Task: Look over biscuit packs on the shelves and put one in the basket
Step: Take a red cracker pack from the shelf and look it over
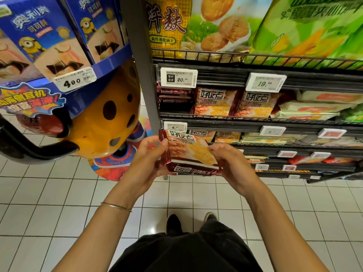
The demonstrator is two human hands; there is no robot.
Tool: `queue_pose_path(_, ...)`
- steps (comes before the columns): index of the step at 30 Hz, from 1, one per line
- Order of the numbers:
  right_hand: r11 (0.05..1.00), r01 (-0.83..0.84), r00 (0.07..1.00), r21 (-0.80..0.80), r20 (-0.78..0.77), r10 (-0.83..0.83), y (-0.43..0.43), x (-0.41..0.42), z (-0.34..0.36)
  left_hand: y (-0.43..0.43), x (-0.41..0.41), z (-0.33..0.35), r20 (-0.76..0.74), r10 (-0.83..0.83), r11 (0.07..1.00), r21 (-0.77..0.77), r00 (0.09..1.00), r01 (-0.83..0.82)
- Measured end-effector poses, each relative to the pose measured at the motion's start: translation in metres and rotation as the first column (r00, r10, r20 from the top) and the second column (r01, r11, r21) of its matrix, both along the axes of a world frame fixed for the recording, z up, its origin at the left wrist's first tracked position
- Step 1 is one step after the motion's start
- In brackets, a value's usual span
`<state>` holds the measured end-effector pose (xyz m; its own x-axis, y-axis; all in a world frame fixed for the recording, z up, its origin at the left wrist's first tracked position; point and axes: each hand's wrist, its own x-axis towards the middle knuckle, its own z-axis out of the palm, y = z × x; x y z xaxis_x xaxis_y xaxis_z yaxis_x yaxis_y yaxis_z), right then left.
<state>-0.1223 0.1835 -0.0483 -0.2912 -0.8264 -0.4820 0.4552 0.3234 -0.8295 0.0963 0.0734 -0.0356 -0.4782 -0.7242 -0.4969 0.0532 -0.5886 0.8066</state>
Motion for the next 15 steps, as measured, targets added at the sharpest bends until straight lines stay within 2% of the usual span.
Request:
queue_pose_path(4, 0.989, -0.134, 0.991, 0.064, -0.004, 0.134, -0.001, 0.016, -0.008, 0.009, -0.014, 0.011, -0.012, -0.134, 0.983, -0.128, 0.991, 0.132)
queue_pose_path(9, 0.992, -0.127, 0.964, -0.015, 0.232, 0.127, 0.0, 0.026, -0.009, 0.021, -0.027, 0.01, 0.129, -0.111, 0.905, -0.396, 0.985, 0.154)
queue_pose_path(12, 0.995, -0.088, 0.946, -0.057, 0.307, 0.101, 0.001, 0.027, -0.006, 0.023, -0.029, 0.006, 0.3, -0.145, 0.893, -0.372, 0.943, 0.255)
queue_pose_path(15, 0.99, -0.103, 0.935, -0.099, 0.33, 0.13, 0.002, 0.027, 0.0, 0.027, -0.028, -0.005, 0.262, -0.285, 0.888, -0.289, 0.922, 0.357)
